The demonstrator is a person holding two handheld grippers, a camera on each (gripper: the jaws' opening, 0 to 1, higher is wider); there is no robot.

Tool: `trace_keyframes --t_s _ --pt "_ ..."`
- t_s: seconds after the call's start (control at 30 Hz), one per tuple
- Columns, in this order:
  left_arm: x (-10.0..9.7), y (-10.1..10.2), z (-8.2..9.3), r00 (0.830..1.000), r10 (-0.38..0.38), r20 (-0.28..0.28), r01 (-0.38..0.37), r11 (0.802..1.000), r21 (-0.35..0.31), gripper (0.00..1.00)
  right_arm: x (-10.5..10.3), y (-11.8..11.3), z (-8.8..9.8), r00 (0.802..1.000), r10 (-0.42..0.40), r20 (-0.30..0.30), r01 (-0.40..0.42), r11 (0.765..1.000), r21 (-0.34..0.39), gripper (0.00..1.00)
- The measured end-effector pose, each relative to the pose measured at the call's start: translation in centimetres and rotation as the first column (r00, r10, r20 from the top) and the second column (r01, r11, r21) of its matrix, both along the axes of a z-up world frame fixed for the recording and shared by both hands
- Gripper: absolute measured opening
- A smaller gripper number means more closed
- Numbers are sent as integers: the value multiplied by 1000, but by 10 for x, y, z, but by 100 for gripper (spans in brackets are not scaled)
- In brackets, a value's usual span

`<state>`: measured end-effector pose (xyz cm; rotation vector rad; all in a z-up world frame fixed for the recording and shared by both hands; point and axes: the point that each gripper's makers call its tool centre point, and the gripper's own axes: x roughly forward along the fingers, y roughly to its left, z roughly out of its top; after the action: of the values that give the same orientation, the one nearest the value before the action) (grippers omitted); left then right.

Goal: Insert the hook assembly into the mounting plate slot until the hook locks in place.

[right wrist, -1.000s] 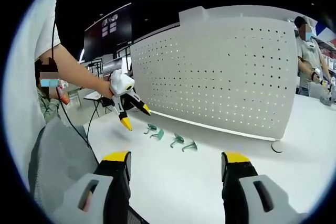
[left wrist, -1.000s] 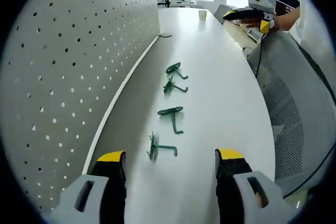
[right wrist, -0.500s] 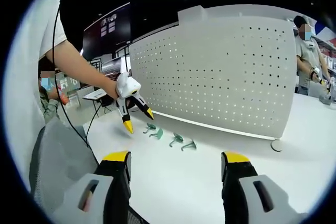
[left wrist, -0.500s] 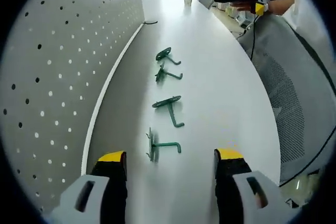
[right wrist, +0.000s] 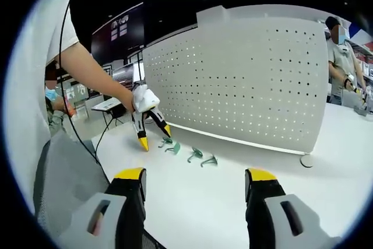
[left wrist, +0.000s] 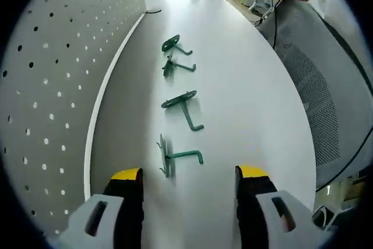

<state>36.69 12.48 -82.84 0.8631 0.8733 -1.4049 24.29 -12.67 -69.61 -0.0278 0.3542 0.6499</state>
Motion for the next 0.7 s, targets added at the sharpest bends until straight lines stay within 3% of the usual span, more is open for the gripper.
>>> trace_keyframes --t_s 0.4,0.7 --pt "5 -3 -1 1000 -9 18 10 1000 -30 65 0 0 -1 1000 2 -4 -2 1000 -1 66" --pt "6 -3 -1 999 -43 19 43 999 -8 62 0 0 -1 1000 2 -6 -2 1000 0 65"
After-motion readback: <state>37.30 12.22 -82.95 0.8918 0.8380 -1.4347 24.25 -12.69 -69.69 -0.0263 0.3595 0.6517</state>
